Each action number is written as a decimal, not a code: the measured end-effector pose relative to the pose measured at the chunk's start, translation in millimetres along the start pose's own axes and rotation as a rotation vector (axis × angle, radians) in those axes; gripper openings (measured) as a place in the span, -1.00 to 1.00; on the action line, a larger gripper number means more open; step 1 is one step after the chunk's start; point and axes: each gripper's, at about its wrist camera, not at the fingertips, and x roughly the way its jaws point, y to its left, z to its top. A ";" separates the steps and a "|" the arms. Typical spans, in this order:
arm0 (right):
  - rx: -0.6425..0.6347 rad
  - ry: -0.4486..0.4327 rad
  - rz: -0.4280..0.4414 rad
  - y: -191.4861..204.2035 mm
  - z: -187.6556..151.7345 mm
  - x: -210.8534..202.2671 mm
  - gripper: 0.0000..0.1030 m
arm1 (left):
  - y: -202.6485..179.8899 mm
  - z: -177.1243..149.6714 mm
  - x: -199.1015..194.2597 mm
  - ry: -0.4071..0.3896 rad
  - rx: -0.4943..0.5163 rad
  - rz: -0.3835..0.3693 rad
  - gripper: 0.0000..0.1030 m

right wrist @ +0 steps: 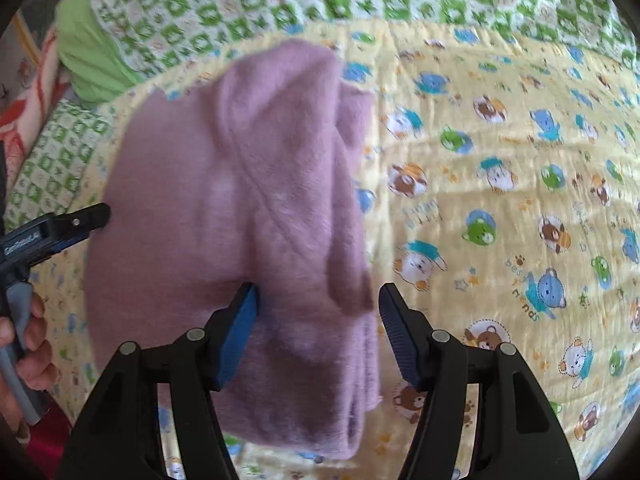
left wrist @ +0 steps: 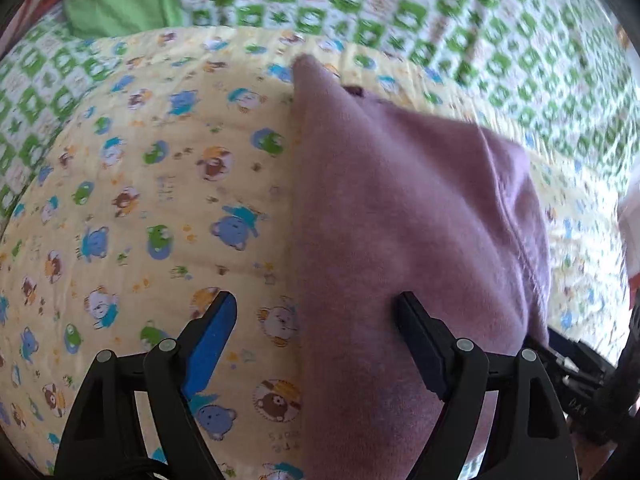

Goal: Fold small clothes

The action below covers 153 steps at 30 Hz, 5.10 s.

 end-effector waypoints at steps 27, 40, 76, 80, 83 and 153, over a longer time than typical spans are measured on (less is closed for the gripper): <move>-0.067 -0.130 0.204 13.9 -100.8 -90.0 0.70 | -17.0 -180.9 -92.5 -0.099 0.160 0.057 0.60; -0.171 -0.156 0.141 32.8 -142.4 -97.1 0.87 | -23.7 -195.8 -106.9 -0.136 0.180 0.094 0.62; -0.237 -0.235 0.104 48.9 -111.1 -77.8 0.98 | -22.1 -169.1 -97.4 -0.203 0.149 0.204 0.69; -0.242 -0.238 0.109 52.7 -109.4 -77.6 0.98 | -23.2 -168.3 -97.3 -0.204 0.142 0.203 0.69; -0.246 -0.237 0.109 56.0 -107.8 -77.2 0.99 | -25.1 -167.5 -97.4 -0.206 0.142 0.202 0.69; -0.170 -0.284 0.107 50.6 -79.8 -88.6 0.98 | -34.0 -141.7 -92.2 -0.206 0.153 0.135 0.76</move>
